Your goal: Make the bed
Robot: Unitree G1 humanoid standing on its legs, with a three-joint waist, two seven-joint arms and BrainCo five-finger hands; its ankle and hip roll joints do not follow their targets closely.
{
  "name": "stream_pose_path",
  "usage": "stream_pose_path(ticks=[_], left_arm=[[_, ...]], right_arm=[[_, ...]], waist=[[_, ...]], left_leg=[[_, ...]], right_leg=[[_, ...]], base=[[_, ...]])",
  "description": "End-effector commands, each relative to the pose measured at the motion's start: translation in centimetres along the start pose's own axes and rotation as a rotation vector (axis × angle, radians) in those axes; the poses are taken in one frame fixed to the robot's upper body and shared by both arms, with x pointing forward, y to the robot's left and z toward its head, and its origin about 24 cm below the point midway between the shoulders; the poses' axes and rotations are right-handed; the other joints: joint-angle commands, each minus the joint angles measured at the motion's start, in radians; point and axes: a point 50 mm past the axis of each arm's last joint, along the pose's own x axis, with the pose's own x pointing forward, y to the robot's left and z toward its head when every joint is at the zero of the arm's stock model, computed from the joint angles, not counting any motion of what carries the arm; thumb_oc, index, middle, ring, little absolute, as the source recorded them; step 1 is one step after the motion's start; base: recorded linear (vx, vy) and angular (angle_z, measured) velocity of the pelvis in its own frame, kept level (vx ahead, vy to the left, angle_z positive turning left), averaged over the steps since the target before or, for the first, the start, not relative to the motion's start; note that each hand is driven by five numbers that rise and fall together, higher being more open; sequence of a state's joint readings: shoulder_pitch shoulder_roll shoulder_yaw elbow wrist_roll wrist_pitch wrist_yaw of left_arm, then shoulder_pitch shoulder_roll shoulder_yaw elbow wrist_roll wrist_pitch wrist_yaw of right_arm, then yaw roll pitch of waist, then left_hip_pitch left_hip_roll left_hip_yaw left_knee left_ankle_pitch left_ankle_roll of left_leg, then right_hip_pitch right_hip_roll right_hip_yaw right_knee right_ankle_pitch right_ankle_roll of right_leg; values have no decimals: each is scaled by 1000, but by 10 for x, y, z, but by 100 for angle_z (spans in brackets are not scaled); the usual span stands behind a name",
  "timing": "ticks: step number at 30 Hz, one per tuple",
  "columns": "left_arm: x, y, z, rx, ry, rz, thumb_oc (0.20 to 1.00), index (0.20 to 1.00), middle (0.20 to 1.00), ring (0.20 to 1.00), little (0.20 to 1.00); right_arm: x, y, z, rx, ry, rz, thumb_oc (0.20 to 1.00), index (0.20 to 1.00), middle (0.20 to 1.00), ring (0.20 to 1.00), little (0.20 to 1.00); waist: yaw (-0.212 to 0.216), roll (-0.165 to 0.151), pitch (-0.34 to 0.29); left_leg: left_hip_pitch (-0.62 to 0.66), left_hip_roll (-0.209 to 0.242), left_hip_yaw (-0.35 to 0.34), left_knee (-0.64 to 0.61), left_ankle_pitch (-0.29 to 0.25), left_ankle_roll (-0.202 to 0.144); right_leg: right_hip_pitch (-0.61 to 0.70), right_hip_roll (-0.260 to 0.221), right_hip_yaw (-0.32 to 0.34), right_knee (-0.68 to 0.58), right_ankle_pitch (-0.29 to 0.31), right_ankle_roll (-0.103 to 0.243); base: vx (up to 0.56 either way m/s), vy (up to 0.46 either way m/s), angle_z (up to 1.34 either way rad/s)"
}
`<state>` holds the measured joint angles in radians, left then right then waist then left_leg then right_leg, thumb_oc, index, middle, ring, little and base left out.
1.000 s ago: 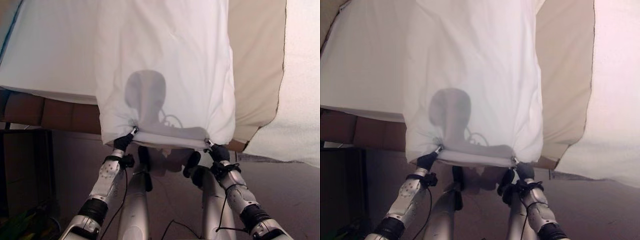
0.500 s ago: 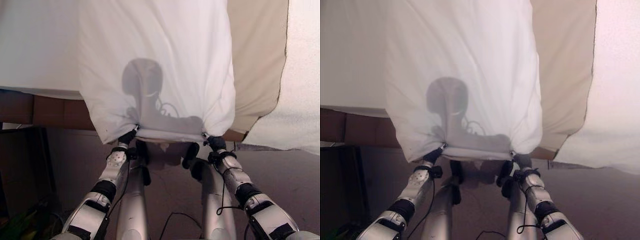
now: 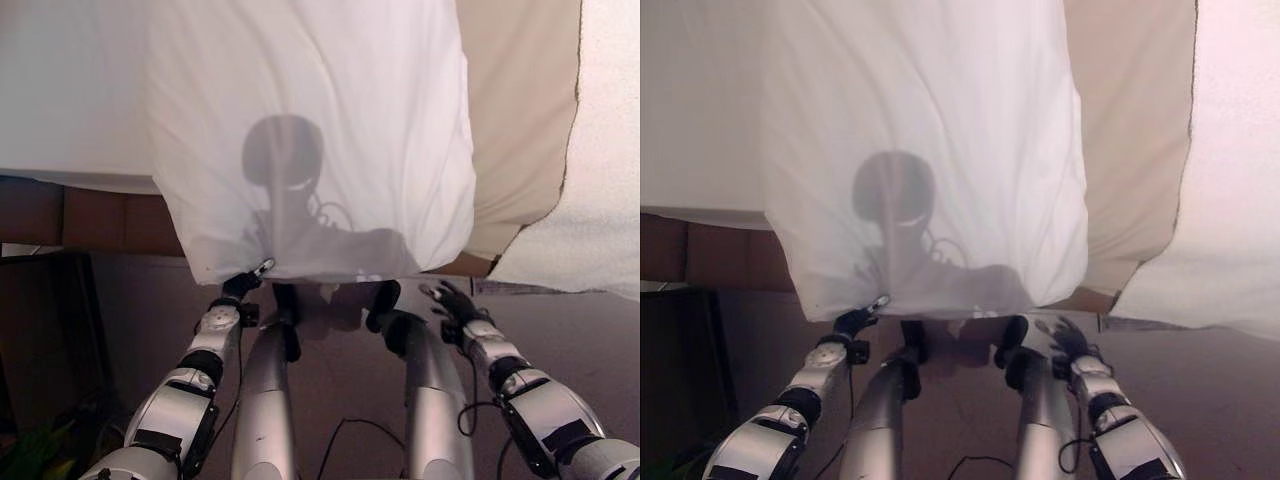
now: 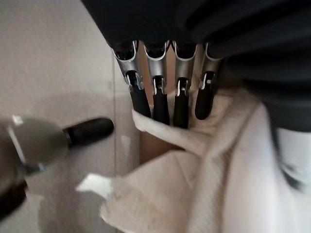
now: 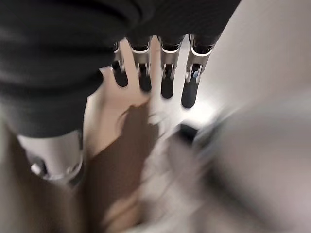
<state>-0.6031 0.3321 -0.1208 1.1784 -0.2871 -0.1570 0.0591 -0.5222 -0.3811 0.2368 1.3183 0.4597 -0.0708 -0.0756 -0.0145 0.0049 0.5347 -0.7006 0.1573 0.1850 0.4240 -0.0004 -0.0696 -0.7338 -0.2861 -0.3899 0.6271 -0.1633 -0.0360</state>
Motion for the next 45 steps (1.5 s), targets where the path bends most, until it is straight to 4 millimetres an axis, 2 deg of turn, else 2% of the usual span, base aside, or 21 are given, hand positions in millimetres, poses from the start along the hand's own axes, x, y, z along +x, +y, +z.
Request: stream_pose_path(ticks=[1,9,12,13,16,17,18,19,20,21,23,29,32,35,36,37,38,40,41,45], left_arm=[[-69,68,-138,74,520,199,1000,1000,1000,1000,1000],[-77,81,-145,105,552,224,1000,1000,1000,1000,1000],[-77,86,-143,66,536,269,1000,1000,1000,1000,1000],[-77,92,-140,48,506,334,1000,1000,1000,1000,1000],[-72,91,-128,-54,395,455,1000,1000,1000,1000,1000],[-74,91,-129,-101,377,507,1000,1000,1000,1000,1000],[-75,91,-130,-101,379,509,1000,1000,1000,1000,1000],[-78,90,-131,-155,354,592,1000,1000,1000,1000,1000],[-79,90,-132,-154,355,594,1000,1000,1000,1000,1000],[-77,91,-120,-227,265,664,1000,1000,1000,1000,1000],[-70,82,-71,-208,-39,728,1000,1000,1000,1000,1000],[-87,78,7,-305,-470,859,1000,1000,1000,1000,1000],[-94,78,42,-344,-635,888,1000,1000,1000,1000,1000],[-107,77,69,-415,-783,925,1000,1000,1000,1000,1000],[-107,77,69,-415,-784,927,1000,1000,1000,1000,1000],[-114,77,82,-431,-851,950,1000,1000,1000,1000,1000],[-114,77,82,-431,-851,951,1000,1000,1000,1000,1000],[-129,79,100,-472,-970,992,1000,1000,1000,1000,1000],[-132,80,105,-451,-1002,1005,1000,1000,1000,1000,1000],[-149,76,126,-341,-1156,1013,1000,1000,1000,1000,1000]], right_arm=[[-9,-39,-44,-17,139,-111,1000,1000,1000,1000,1000],[-10,-52,-43,-45,142,-128,1000,1000,1000,1000,1000],[-12,-59,-45,-28,150,-172,1000,1000,1000,1000,1000],[-12,-63,-44,-2,136,-219,1000,1000,1000,1000,1000],[-10,-52,-28,118,4,-263,1000,1000,1000,1000,1000],[-10,-46,-16,154,-69,-269,1000,1000,1000,1000,1000],[-10,-45,-17,152,-68,-270,1000,1000,1000,1000,1000],[-12,-40,-1,181,-168,-286,1000,1000,1000,1000,1000],[-12,-40,-2,180,-167,-287,1000,1000,1000,1000,1000],[-16,-35,13,237,-259,-300,1000,1000,1000,1000,1000],[-34,-28,51,341,-504,-392,1000,1000,1000,1000,1000],[-71,-29,95,451,-804,-563,1000,1000,1000,1000,1000],[-84,-25,115,512,-894,-608,1000,1000,1000,1000,1000],[-97,-22,132,463,-991,-671,1000,1000,1000,1000,1000],[-98,-21,132,460,-992,-675,1000,1000,1000,1000,1000],[-104,-20,142,410,-1045,-716,1000,1000,1000,1000,1000],[-104,-20,142,408,-1046,-718,1000,1000,1000,1000,1000],[-119,-24,157,342,-1146,-794,1000,1000,1000,1000,1000],[-122,-26,160,335,-1170,-827,1000,1000,1000,1000,1000],[-144,-19,177,98,-1370,-849,1000,1000,1000,1000,1000]], waist=[[-4,-1,-15],[-3,7,-15],[-1,6,-15],[1,5,-15],[1,-1,-15],[1,-2,-15],[0,-2,-15],[2,-4,-15],[2,-4,-15],[2,-5,-15],[1,-7,-15],[9,-3,-15],[12,1,-15],[18,8,-15],[18,8,-15],[20,11,-15],[19,12,-15],[18,18,-15],[18,20,-15],[21,17,-15]], left_leg=[[-28,-41,50,35,-69,66],[-42,-51,45,34,-71,72],[-45,-51,44,34,-71,72],[-41,-51,41,32,-70,72],[-24,-53,41,20,-70,70],[-18,-51,42,18,-70,68],[-16,-51,42,17,-70,68],[-4,-50,45,14,-73,67],[-2,-50,46,14,-73,67],[7,-50,46,11,-75,66],[13,-49,46,8,-75,65],[18,-55,40,-2,-74,65],[20,-56,42,4,-77,66],[19,-57,44,14,-83,69],[19,-57,44,15,-84,69],[17,-58,46,18,-86,71],[16,-58,47,19,-86,71],[13,-59,49,19,-88,72],[13,-60,49,20,-89,72],[14,-62,48,15,-91,75]], right_leg=[[5,-19,19,-119,123,89],[-6,-15,27,-127,121,87],[-9,-13,30,-126,121,86],[-5,-13,29,-127,119,87],[5,-12,30,-127,117,93],[10,-12,30,-129,116,94],[12,-12,30,-129,116,94],[24,-13,30,-132,114,97],[25,-13,30,-132,114,97],[33,-14,28,-134,115,98],[39,-16,26,-135,115,102],[53,-24,17,-140,112,107],[54,-28,16,-133,110,107],[54,-33,19,-123,108,107],[53,-33,19,-123,108,107],[54,-36,19,-123,109,108],[53,-35,20,-122,109,108],[49,-39,20,-121,110,110],[50,-40,21,-122,112,111],[48,-42,25,-124,115,115]], base=[[0,24,-4],[0,5,0],[9,-5,6],[31,-13,2],[25,-11,0],[0,0,0],[0,0,0],[8,0,-3],[16,-1,-8],[12,-6,-7],[5,-5,-2],[-7,-6,1],[0,0,0],[0,0,0],[0,0,0],[0,0,0],[-27,39,0],[-14,36,-1],[-7,17,-4],[-3,5,-3]])
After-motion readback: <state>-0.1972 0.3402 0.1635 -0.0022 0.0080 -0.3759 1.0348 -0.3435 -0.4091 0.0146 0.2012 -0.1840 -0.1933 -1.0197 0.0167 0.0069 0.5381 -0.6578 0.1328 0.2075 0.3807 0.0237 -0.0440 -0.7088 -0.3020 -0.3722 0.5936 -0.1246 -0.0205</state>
